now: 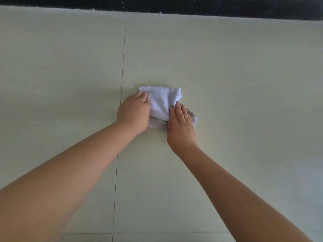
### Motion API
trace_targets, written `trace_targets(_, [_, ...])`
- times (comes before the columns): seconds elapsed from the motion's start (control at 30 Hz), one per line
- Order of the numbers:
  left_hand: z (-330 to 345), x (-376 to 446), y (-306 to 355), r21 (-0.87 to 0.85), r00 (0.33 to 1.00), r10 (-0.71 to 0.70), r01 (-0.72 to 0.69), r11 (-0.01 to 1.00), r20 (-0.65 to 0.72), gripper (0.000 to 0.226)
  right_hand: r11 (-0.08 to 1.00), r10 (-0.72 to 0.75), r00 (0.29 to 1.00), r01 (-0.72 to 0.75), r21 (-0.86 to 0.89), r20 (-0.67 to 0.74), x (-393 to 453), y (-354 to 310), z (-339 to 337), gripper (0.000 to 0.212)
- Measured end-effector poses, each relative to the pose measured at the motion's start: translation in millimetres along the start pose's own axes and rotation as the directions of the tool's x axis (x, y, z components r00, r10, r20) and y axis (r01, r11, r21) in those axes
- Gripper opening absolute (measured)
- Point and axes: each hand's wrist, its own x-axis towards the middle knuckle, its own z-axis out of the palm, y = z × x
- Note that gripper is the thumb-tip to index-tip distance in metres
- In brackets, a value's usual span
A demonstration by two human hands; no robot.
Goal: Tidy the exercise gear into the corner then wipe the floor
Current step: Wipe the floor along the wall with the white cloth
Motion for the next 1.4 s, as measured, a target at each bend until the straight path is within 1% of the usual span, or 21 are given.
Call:
trace_targets(0.13, [10.7, -29.8, 41.7, 0.042, 0.989, 0.123, -0.127, 0.991, 0.087, 0.051, 0.994, 0.107, 0.994, -0.106, 0.038, -0.034, -52.2, 32.4, 16.9, 0.05])
trace_targets(0.17, [17.4, -36.5, 50.8, 0.052, 0.98, 0.189, -0.193, 0.98, 0.064, 0.049, 0.991, 0.131, 0.99, -0.128, 0.047, -0.051, -62.9, 40.7, 19.8, 0.05])
trace_targets(0.2, [25.9, -41.1, 58.5, 0.114, 0.966, 0.257, -0.258, 0.96, 0.018, 0.042, 0.988, 0.148, 0.987, -0.145, 0.049, -0.064, -72.7, 48.6, 21.2, 0.052])
trace_targets(0.23, [25.0, -47.3, 65.9, 0.173, 0.945, 0.327, -0.324, 0.93, 0.013, 0.034, 0.987, 0.161, 0.984, -0.158, 0.044, -0.077, -82.3, 55.9, 20.9, 0.055])
trace_targets(0.27, [22.2, -54.8, 74.7, 0.193, 0.937, 0.346, -0.348, 0.918, 0.041, 0.034, 0.984, 0.177, 0.981, -0.174, 0.038, -0.082, -91.9, 62.0, 19.2, 0.056])
trace_targets(0.3, [22.5, -61.2, 82.6, 0.198, 0.927, 0.375, -0.374, 0.906, 0.036, 0.041, 0.977, 0.211, 0.976, -0.209, 0.033, -0.061, -101.7, 66.4, 17.2, 0.053])
trace_targets(0.33, [22.8, -65.6, 88.9, 0.228, 0.917, 0.381, -0.398, 0.889, 0.115, 0.044, 0.969, 0.247, 0.969, -0.247, 0.024, -0.016, -111.0, 69.7, 14.7, 0.049])
trace_targets(0.37, [27.1, -64.4, 94.7, 0.292, 0.898, 0.429, -0.437, 0.851, 0.095, 0.043, 0.959, 0.28, 0.96, -0.281, 0.023, 0.022, -119.1, 71.9, 13.5, 0.049])
trace_targets(0.43, [25.8, -63.9, 106.5, 0.282, 0.88, 0.406, -0.466, 0.839, 0.245, 0.045, 0.945, 0.326, 0.944, -0.327, 0.029, 0.046, -129.1, 71.2, 11.2, 0.049])
trace_targets(0.47, [22.6, -61.8, 108.9, 0.312, 0.869, 0.412, -0.486, 0.817, 0.274, 0.046, 0.942, 0.334, 0.941, -0.335, 0.016, 0.053, -130.4, 69.8, 11.4, 0.05])
trace_targets(0.53, [22.1, -56.6, 109.5, 0.414, 0.844, 0.438, -0.534, 0.737, 0.309, 0.045, 0.94, 0.341, 0.937, -0.342, 0.0, 0.076, -128.6, 68.3, 9.3, 0.052])
trace_targets(0.7, [11.2, -50.5, 108.1, 0.472, 0.775, 0.522, -0.632, 0.615, 0.357, 0.036, 0.948, 0.319, 0.933, -0.314, -0.054, 0.168, -129.2, 72.5, -8.3, 0.057])
trace_targets(0.8, [9.4, -55.1, 107.6, 0.436, 0.776, 0.515, -0.631, 0.641, 0.365, 0.038, 0.949, 0.314, 0.902, -0.296, -0.107, 0.296, -128.2, 65.7, -28.8, 0.055])
trace_targets(0.87, [8.8, -58.3, 108.1, 0.394, 0.788, 0.5, -0.614, 0.684, 0.359, 0.038, 0.935, 0.353, 0.857, -0.303, -0.186, 0.376, -124.0, 60.4, -43.1, 0.048])
trace_targets(0.93, [8.6, -59.0, 104.3, 0.366, 0.781, 0.527, -0.623, 0.691, 0.335, 0.033, 0.908, 0.394, 0.827, -0.285, -0.306, 0.401, -117.3, 53.0, -54.7, 0.042])
trace_targets(0.97, [9.1, -57.7, 100.3, 0.347, 0.776, 0.543, -0.63, 0.695, 0.322, 0.031, 0.901, 0.378, 0.838, -0.237, -0.362, 0.393, -112.7, 52.0, -58.0, 0.04])
trace_targets(1.03, [10.7, -56.2, 90.2, 0.34, 0.772, 0.557, -0.635, 0.694, 0.305, 0.03, 0.884, 0.385, 0.864, -0.245, -0.397, 0.323, -104.0, 50.4, -59.6, 0.038])
trace_targets(1.1, [12.2, -54.9, 82.5, 0.33, 0.754, 0.583, -0.657, 0.678, 0.303, 0.033, 0.894, 0.354, 0.898, -0.243, -0.376, 0.261, -96.0, 46.2, -55.0, 0.04])
trace_targets(1.2, [10.4, -58.6, 82.6, 0.262, 0.753, 0.582, -0.655, 0.709, 0.308, 0.037, 0.914, 0.332, 0.91, -0.245, -0.324, 0.249, -94.2, 42.8, -34.8, 0.046])
trace_targets(1.3, [9.0, -60.0, 88.8, 0.272, 0.784, 0.557, -0.618, 0.738, 0.273, 0.04, 0.926, 0.307, 0.937, -0.254, -0.28, 0.165, -102.3, 46.1, -20.5, 0.046])
trace_targets(1.4, [7.2, -57.2, 97.7, 0.322, 0.813, 0.519, -0.581, 0.747, 0.265, 0.038, 0.918, 0.252, 0.966, -0.221, -0.329, 0.055, -109.6, 62.3, -14.3, 0.038])
